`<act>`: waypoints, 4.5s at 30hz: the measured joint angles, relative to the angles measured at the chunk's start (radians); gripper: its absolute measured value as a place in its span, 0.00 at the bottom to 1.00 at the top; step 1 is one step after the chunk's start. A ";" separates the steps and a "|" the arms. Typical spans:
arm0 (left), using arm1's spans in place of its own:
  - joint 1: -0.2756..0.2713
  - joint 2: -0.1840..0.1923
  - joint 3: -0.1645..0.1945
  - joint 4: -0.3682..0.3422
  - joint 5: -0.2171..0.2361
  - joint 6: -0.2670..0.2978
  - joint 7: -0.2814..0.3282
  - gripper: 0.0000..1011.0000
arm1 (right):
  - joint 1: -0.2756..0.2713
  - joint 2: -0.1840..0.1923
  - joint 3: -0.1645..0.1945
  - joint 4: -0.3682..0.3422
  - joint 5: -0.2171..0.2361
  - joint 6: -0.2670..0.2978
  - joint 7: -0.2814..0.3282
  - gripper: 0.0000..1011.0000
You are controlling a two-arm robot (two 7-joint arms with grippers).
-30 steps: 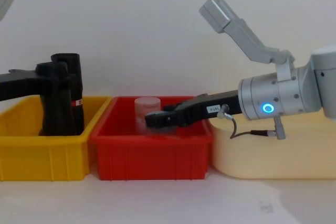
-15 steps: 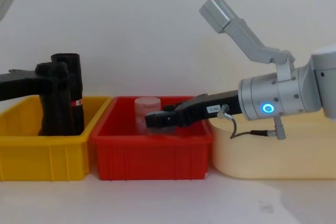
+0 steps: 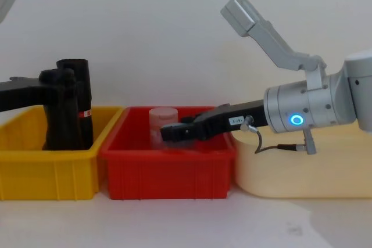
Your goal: Pick up the garbage bag with the one hand and transfer it to the other hand.
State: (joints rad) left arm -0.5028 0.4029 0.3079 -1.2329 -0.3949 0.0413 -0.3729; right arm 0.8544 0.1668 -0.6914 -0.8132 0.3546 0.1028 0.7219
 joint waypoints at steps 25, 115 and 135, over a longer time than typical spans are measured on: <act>0.018 0.005 -0.016 -0.086 0.063 -0.017 0.073 0.34 | -0.041 0.037 0.039 -0.122 0.012 -0.008 -0.012 0.64; -0.513 -0.411 0.254 0.404 -0.155 0.024 -0.443 0.34 | -0.373 0.372 0.438 -0.559 0.145 0.002 -0.214 0.99; -0.523 -0.422 0.261 0.428 -0.157 0.019 -0.452 0.34 | -0.388 0.407 0.426 -0.628 0.292 0.082 -0.019 0.99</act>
State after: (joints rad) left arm -1.0262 -0.0193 0.5686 -0.8053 -0.5515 0.0607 -0.8252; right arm 0.4660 0.5738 -0.2658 -1.4409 0.6463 0.1850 0.7032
